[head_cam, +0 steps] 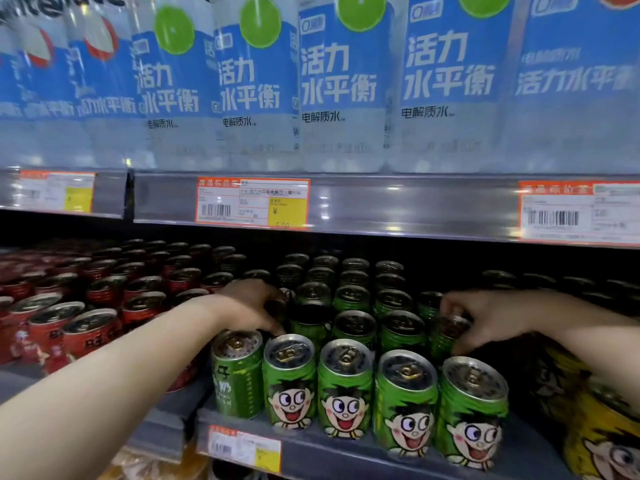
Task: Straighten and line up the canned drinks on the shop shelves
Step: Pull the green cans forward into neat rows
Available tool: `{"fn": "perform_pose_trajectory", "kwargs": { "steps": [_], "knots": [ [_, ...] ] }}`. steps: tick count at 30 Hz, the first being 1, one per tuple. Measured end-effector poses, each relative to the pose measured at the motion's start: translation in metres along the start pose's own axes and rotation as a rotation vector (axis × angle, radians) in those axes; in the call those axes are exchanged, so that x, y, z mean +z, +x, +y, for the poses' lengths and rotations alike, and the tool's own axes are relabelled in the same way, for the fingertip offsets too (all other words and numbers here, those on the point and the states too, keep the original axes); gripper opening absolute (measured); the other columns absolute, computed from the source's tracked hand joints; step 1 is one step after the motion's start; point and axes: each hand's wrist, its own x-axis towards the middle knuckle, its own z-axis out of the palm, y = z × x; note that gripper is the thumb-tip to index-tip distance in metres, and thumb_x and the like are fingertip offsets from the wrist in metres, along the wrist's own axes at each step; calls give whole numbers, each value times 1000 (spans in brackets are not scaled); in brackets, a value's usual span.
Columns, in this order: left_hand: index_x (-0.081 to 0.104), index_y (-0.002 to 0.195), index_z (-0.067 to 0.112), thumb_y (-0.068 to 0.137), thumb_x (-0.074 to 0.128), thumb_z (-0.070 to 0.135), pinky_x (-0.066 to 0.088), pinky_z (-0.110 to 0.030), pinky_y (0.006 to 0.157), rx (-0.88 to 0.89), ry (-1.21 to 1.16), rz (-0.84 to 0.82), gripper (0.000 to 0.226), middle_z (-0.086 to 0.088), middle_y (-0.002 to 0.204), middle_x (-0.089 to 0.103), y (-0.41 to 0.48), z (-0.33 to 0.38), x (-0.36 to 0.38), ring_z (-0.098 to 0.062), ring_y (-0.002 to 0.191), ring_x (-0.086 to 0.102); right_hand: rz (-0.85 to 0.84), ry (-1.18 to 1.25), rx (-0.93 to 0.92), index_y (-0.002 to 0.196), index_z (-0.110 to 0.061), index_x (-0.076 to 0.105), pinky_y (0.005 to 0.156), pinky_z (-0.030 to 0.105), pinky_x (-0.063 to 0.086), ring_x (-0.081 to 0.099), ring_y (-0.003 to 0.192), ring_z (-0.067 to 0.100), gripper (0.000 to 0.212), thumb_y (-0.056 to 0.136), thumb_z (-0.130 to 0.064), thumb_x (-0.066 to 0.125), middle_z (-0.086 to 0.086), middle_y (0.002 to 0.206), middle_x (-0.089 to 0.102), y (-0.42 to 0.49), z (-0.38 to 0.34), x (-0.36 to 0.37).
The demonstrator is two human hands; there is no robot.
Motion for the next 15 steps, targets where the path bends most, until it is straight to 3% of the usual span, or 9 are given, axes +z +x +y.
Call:
{"fn": "perform_pose_trajectory", "kwargs": {
  "steps": [4, 7, 9, 12, 15],
  "knots": [
    [54, 128, 25, 68, 75, 45, 44, -25, 96, 11, -20, -13, 67, 2, 131, 57, -2, -1, -1, -17, 119, 53, -55, 22, -9, 99, -23, 45, 75, 25, 46, 53, 89, 12, 43, 72, -24, 79, 3, 107, 57, 4, 1, -2],
    [54, 128, 26, 67, 75, 48, 44, -28, 98, 29, -43, -33, 68, 3, 131, 57, -1, -5, -1, -16, 118, 53, -76, -19, 27, 99, -28, 44, 82, 26, 46, 53, 96, 13, 42, 74, -37, 77, 0, 112, 55, 5, -7, -7],
    [57, 125, 24, 73, 70, 51, 44, -27, 97, 63, -75, -47, 61, 4, 129, 58, 1, -7, -3, -16, 116, 54, 4, -27, 22, 105, -30, 44, 87, 24, 45, 52, 100, 13, 42, 77, -45, 71, -3, 114, 52, 7, -22, -11],
    [60, 123, 20, 88, 54, 49, 41, -24, 96, 122, -128, -27, 45, 1, 126, 59, 3, -11, -5, -16, 115, 54, 199, 76, -90, 112, -24, 53, 85, 22, 45, 52, 97, 10, 36, 82, -38, 67, -2, 111, 54, 14, -60, -13],
    [61, 121, 18, 94, 49, 36, 38, -19, 93, 153, -183, 60, 35, 0, 126, 60, 4, -23, -6, -15, 115, 53, 193, 103, -130, 125, -26, 51, 94, 23, 44, 53, 105, 10, 48, 82, -42, 66, -4, 121, 55, 26, -107, -5]
  ]
}}
